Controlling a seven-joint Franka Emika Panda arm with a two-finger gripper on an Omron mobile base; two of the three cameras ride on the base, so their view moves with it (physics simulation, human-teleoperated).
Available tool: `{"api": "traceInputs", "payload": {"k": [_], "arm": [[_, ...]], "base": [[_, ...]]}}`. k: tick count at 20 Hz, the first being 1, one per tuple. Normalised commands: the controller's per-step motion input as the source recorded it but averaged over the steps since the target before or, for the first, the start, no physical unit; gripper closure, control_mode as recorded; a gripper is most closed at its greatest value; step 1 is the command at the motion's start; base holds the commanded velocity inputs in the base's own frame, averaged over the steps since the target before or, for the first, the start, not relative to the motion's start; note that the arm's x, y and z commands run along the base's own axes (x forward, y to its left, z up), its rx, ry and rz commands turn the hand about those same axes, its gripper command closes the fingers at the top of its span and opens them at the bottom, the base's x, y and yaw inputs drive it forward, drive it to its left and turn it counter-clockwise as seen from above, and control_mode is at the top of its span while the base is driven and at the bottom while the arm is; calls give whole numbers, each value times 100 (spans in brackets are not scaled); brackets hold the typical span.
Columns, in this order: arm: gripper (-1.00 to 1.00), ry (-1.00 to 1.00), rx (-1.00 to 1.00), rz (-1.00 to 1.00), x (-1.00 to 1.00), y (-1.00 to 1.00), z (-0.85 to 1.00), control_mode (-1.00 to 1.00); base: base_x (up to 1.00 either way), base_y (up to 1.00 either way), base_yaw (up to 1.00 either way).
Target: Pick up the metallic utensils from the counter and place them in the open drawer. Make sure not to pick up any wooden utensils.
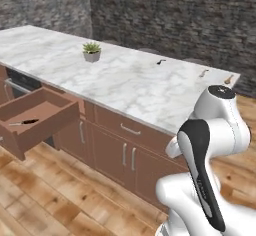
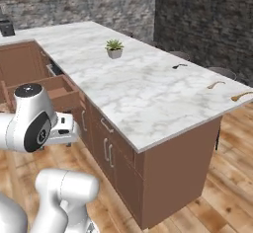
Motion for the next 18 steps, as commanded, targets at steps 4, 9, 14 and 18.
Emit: {"api": "traceInputs", "payload": {"k": [4, 9, 14, 18], "arm": [[-100, 0, 0, 0, 0, 0, 0, 100], [-100, 0, 0, 0, 0, 0, 0, 100], [-100, 0, 0, 0, 0, 0, 0, 100], [-100, 0, 0, 0, 0, 0, 0, 100]], "base": [[26, -100, 8], [34, -100, 20], [32, -98, 27], [15, -96, 30]]}}
